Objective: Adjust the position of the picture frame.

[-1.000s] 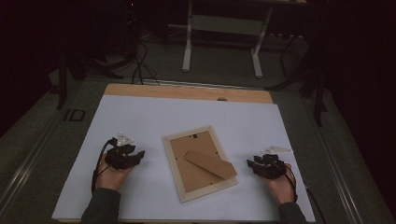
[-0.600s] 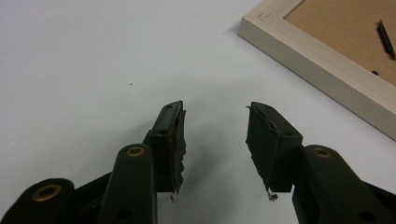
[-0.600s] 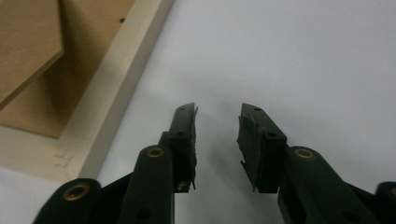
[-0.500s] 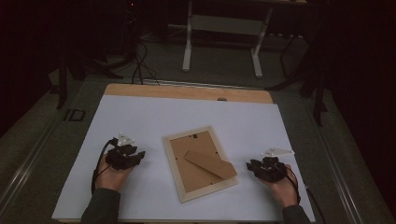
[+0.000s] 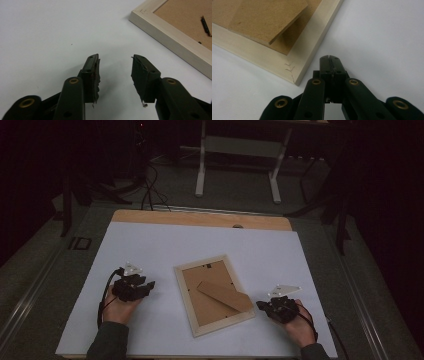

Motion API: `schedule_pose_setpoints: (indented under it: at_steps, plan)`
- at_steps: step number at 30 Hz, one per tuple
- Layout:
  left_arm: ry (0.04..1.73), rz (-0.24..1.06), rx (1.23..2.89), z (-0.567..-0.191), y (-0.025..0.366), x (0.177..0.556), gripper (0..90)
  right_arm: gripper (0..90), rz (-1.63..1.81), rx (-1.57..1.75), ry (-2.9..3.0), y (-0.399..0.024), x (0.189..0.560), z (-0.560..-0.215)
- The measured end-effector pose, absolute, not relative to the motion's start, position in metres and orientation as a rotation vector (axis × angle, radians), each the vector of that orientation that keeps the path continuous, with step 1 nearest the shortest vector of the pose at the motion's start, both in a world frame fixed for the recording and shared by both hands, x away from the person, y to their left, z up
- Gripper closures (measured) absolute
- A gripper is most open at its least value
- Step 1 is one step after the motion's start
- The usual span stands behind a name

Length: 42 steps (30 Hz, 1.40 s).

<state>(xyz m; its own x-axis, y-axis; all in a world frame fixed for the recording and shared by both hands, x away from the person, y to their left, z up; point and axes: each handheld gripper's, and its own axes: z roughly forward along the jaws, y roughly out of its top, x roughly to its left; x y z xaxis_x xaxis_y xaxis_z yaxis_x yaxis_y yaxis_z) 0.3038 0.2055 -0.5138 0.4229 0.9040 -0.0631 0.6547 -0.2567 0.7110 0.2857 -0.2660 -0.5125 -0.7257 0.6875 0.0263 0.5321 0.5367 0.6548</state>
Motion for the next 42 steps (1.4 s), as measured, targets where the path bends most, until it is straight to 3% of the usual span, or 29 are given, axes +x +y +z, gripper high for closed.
schedule_pose_setpoints:
  at_steps: [13, 17, 28, 42]
  plan:
    - [1.256, 0.461, 2.049, -0.515, 0.197, 0.303, 56.4, 89.9, 0.984, 0.997, 2.586, -0.264, 0.273, -0.516]
    - [1.216, 0.445, 2.077, -0.516, 0.188, 0.302, 62.2, 89.8, 0.989, 0.997, 2.597, -0.264, 0.271, -0.518]
    - [1.198, 0.385, 2.045, -0.522, 0.169, 0.302, 89.5, 89.9, 0.997, 1.022, 2.6, -0.262, 0.275, -0.525]
    - [1.155, 0.349, 2.089, -0.532, 0.137, 0.302, 90.0, 90.0, 1.023, 1.039, 2.594, -0.263, 0.276, -0.527]
